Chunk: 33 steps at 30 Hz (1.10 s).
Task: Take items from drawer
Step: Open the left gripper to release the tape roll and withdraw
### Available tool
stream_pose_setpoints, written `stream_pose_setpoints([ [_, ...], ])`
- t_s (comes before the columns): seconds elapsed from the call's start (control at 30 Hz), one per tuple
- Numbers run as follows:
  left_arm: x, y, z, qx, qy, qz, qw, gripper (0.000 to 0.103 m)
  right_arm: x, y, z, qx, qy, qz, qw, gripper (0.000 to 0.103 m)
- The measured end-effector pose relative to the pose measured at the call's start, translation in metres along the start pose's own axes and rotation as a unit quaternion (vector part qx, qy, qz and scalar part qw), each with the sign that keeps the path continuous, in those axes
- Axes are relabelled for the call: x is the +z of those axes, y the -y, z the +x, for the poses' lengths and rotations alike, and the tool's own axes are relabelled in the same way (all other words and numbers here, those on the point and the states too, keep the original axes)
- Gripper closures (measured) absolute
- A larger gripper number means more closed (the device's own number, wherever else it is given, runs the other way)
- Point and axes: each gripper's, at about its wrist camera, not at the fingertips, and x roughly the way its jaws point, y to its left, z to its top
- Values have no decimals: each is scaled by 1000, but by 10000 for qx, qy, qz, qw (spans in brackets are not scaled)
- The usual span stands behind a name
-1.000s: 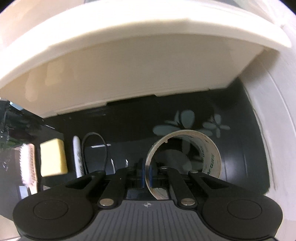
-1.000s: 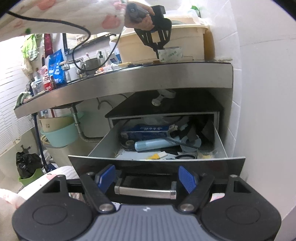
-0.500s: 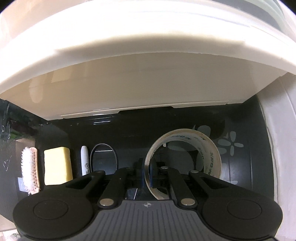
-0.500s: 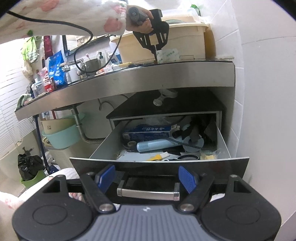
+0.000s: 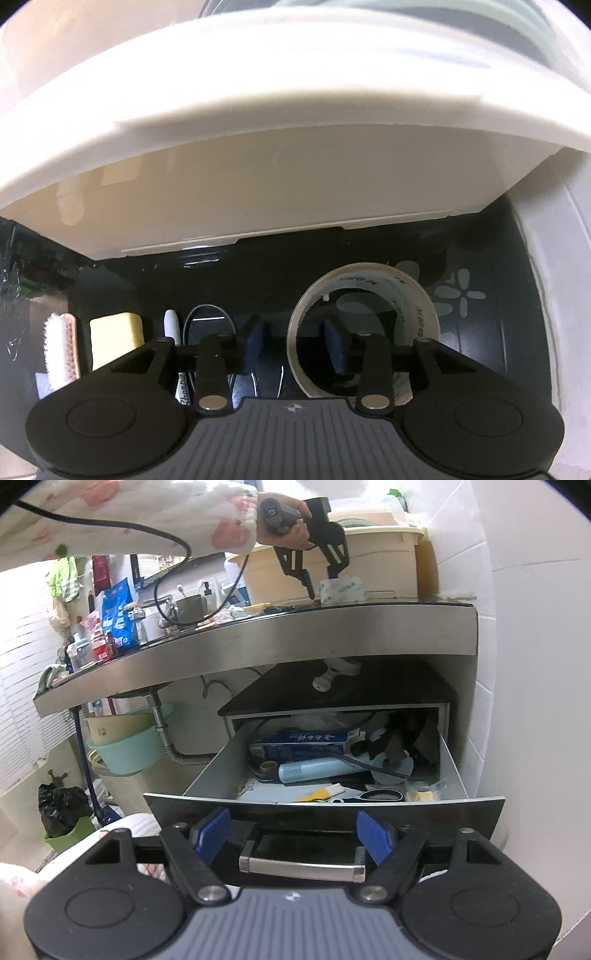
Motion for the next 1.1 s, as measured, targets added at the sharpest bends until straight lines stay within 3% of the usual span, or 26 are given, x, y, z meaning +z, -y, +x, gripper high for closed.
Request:
stream_pose_setpoints([
  [0.17,-1,1,-16,93,334,136,9993,63,2,-5,0,37,-33,-75,10000,27],
  [0.4,-18,-4,-64,-395,944,387,9940,57,13,-13,-3,53,33,-245,9997,27],
  [0.47,-27,-7,-77,-526,1108,486,9913,46,16,-15,-4,54,55,-306,9995,27],
  [0.63,-52,-15,-101,-658,1314,663,9869,43,24,-26,-9,67,94,-529,9985,27],
  [0.7,-63,-23,-110,-705,1415,524,9860,35,28,-30,-13,58,131,-608,9980,27],
  [0.77,-77,-31,-119,-873,1517,412,9837,19,32,-32,-16,20,180,-649,9977,27],
  [0.83,-93,-38,-121,-1063,1600,407,9805,19,37,-33,-19,-3,238,-661,9975,27],
  [0.97,-132,-52,-132,-1078,1775,434,9772,17,45,-39,-24,11,336,-711,9969,27],
  [1.1,-166,-67,-129,-1206,1715,504,9765,16,52,-45,-29,36,424,-790,9960,27],
])
